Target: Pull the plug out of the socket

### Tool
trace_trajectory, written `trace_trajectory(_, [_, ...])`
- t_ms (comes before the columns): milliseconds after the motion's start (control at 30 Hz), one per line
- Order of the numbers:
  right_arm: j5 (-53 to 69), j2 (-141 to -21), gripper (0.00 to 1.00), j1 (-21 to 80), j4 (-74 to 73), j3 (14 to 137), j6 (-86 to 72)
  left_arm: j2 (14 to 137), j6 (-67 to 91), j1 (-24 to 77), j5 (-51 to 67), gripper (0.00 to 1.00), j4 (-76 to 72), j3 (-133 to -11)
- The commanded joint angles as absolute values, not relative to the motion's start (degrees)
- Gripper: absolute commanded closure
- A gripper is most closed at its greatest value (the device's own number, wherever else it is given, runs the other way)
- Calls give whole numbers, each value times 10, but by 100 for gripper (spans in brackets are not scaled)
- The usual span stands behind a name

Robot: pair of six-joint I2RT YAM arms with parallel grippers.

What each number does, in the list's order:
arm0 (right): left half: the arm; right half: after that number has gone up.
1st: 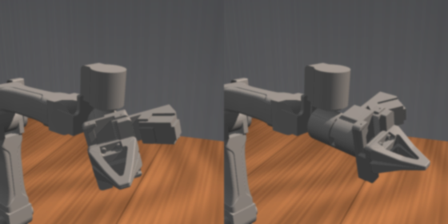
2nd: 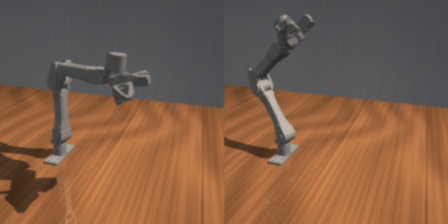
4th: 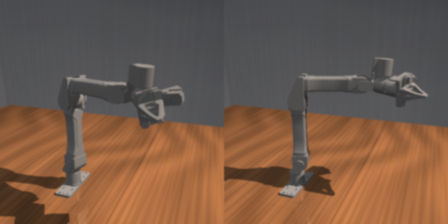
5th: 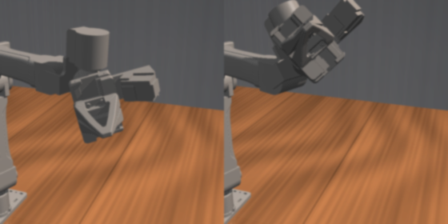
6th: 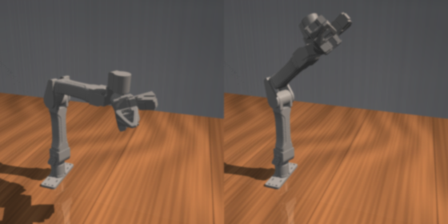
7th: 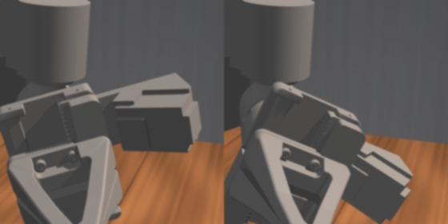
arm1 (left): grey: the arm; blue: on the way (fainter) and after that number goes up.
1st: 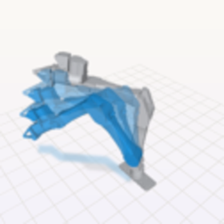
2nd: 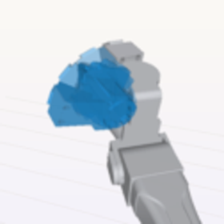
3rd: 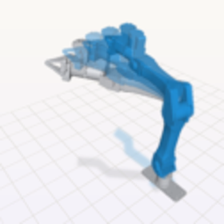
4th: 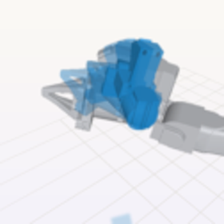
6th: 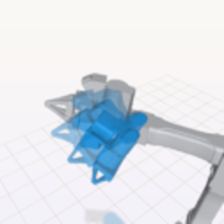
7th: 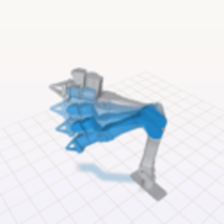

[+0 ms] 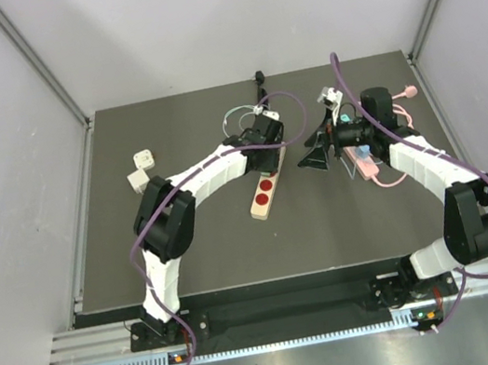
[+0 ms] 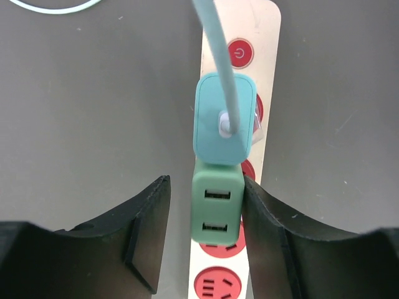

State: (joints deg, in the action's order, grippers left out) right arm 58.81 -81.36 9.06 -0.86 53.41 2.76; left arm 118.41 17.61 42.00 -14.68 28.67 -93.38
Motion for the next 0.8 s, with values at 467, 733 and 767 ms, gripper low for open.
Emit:
trace_trajectory(467, [606, -799, 0, 80, 21, 553, 22, 1183, 179, 421, -165, 100, 290, -973])
trace_trajectory(733, [592, -838, 0, 96, 49, 542, -36, 1045, 272, 400, -118, 100, 163, -828])
trace_trajectory(767, [588, -846, 0, 98, 53, 541, -42, 1033, 299, 393, -113, 100, 130, -812])
